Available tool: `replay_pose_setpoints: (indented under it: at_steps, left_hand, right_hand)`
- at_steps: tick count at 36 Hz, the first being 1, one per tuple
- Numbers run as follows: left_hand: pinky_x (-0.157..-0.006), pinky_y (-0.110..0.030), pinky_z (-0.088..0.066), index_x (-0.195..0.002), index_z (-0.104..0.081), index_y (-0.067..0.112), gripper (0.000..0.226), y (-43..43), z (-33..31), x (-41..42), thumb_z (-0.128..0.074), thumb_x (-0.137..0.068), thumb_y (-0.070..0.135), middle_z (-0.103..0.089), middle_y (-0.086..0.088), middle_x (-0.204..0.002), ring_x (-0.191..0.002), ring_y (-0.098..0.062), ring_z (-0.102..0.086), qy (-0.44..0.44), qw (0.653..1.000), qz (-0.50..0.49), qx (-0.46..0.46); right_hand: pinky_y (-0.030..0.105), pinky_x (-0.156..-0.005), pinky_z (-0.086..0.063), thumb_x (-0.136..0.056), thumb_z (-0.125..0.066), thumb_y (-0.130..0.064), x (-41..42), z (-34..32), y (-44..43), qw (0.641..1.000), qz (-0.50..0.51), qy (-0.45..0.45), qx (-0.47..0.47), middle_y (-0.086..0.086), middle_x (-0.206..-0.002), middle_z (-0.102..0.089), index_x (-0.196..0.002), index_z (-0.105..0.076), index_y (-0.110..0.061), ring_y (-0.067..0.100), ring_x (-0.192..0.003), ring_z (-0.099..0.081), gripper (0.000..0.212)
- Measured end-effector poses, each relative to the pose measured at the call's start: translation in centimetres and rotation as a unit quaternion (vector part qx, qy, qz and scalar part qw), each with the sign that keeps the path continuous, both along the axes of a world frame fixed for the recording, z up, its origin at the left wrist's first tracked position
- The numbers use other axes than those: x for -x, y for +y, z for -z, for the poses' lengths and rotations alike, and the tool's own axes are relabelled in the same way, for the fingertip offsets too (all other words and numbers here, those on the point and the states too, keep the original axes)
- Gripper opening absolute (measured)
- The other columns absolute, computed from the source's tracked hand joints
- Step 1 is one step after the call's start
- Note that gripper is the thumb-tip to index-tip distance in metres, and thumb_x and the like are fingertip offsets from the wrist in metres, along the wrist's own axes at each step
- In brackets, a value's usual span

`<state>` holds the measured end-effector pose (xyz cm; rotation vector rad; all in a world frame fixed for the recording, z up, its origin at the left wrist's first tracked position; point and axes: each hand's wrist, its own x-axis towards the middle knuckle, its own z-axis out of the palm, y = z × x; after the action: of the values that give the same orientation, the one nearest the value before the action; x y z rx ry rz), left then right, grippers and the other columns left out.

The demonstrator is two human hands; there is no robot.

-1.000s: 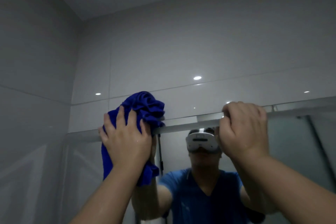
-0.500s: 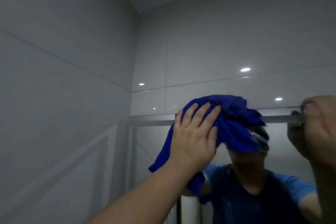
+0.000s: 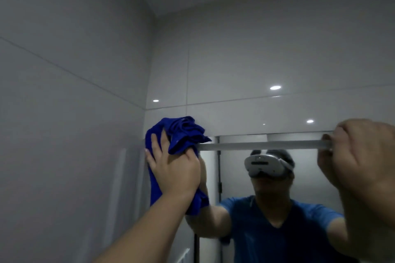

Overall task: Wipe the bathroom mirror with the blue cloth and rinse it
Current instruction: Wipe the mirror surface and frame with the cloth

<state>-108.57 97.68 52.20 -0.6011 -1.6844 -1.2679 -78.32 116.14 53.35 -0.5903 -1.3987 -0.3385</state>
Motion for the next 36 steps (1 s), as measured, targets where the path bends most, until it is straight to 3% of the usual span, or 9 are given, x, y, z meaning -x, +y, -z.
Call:
replay_pose_setpoints:
  at_steps: [5,9,12,15,19,25,30,34,36]
  left_hand:
    - [-0.13,-0.059,-0.007,-0.158,-0.044,0.023,0.075,4.8,-0.7,-11.6,-0.036,-0.087,0.048,-0.031,-0.001,-0.171,-0.162,-0.031,-0.012,0.071,0.993,0.038,0.085]
    - [-0.128,-0.062,0.003,-0.162,-0.037,0.027,0.075,7.7,-1.0,-19.2,-0.033,-0.092,0.054,-0.016,-0.003,-0.176,-0.163,-0.033,-0.002,0.072,0.98,0.079,0.167]
    - [-0.126,-0.058,-0.005,-0.162,-0.027,0.03,0.066,9.0,-2.5,-24.2,-0.041,-0.101,0.05,-0.006,-0.003,-0.176,-0.16,-0.032,-0.005,0.096,0.952,0.104,0.272]
    - [-0.11,-0.051,-0.028,-0.145,-0.049,0.026,0.044,10.0,-4.8,-28.0,-0.04,-0.104,0.04,-0.028,-0.01,-0.158,-0.139,-0.032,-0.031,0.137,0.931,0.097,0.324]
    - [-0.104,-0.045,-0.037,-0.135,-0.06,0.023,0.041,11.3,-6.8,-31.8,-0.04,-0.104,0.04,-0.04,-0.01,-0.141,-0.132,-0.031,-0.037,0.189,0.903,0.085,0.377]
    - [-0.103,-0.041,-0.044,-0.122,-0.069,0.02,0.045,12.4,-9.6,-34.6,-0.038,-0.096,0.04,-0.057,-0.01,-0.133,-0.124,-0.031,-0.047,0.214,0.855,0.212,0.423]
    - [-0.11,-0.035,-0.049,-0.13,-0.072,0.022,0.056,12.1,-10.7,-34.8,-0.047,-0.085,0.003,-0.071,-0.004,-0.133,-0.128,-0.025,-0.062,0.153,0.829,0.387,0.374]
    - [-0.112,-0.027,-0.048,-0.131,-0.071,0.023,0.07,11.7,-9.2,-33.9,-0.043,-0.08,-0.015,-0.068,0.006,-0.133,-0.129,-0.011,-0.061,0.121,0.775,0.544,0.297]
    - [-0.106,-0.019,-0.046,-0.127,-0.072,0.025,0.06,11.7,-7.9,-33.3,-0.052,-0.084,-0.011,-0.06,0.013,-0.136,-0.123,-0.006,-0.059,0.198,0.796,0.512,0.253]
  right_hand:
    - [0.041,-0.087,-0.03,-0.095,-0.043,-0.034,-1.4,-1.1,-3.2,1.0,-0.01,-0.01,0.014,-0.002,-0.079,-0.052,-0.083,-0.055,-0.024,0.023,-0.081,-0.045,0.02]
    - [0.042,-0.101,-0.039,-0.08,-0.046,-0.037,-3.0,-1.3,-3.7,0.994,-0.064,-0.056,0.075,-0.005,-0.1,-0.06,-0.105,-0.069,-0.025,0.025,-0.103,-0.054,0.035]
    - [0.033,-0.097,-0.044,-0.073,-0.048,-0.016,-4.9,-0.3,-6.3,0.985,-0.165,0.037,0.026,-0.007,-0.108,-0.057,-0.109,-0.071,-0.022,0.022,-0.11,-0.056,0.044]
    - [0.022,-0.086,-0.048,-0.074,-0.049,-0.009,-6.9,1.3,-8.1,0.977,-0.213,0.009,-0.032,-0.013,-0.1,-0.063,-0.101,-0.069,-0.021,0.011,-0.098,-0.062,0.035]
    - [0.009,-0.084,-0.045,-0.079,-0.047,-0.013,-10.0,2.1,-7.8,0.954,-0.293,0.065,0.023,-0.015,-0.103,-0.064,-0.099,-0.07,-0.025,0.005,-0.104,-0.064,0.033]
    - [-0.001,-0.108,-0.027,-0.104,-0.04,-0.01,-14.4,3.0,-4.7,0.961,-0.247,0.032,0.117,-0.017,-0.147,-0.054,-0.147,-0.059,-0.024,-0.014,-0.134,-0.044,0.05]
    - [0.037,-0.134,-0.001,-0.113,-0.026,-0.048,-13.6,4.1,-1.7,0.955,-0.116,-0.089,0.257,-0.01,-0.179,0.006,-0.171,0.003,-0.029,0.01,-0.164,0.004,0.068]
    - [0.048,-0.134,0.005,-0.109,-0.025,-0.054,-13.2,1.8,-0.3,0.969,0.027,-0.057,0.238,0.011,-0.179,0.007,-0.171,0.007,-0.018,0.03,-0.165,0.006,0.078]
    - [0.052,-0.133,0.007,-0.106,-0.027,-0.053,-13.1,-0.2,0.5,0.967,0.081,-0.073,0.232,0.021,-0.177,0.01,-0.17,0.009,-0.018,0.037,-0.164,0.01,0.081]
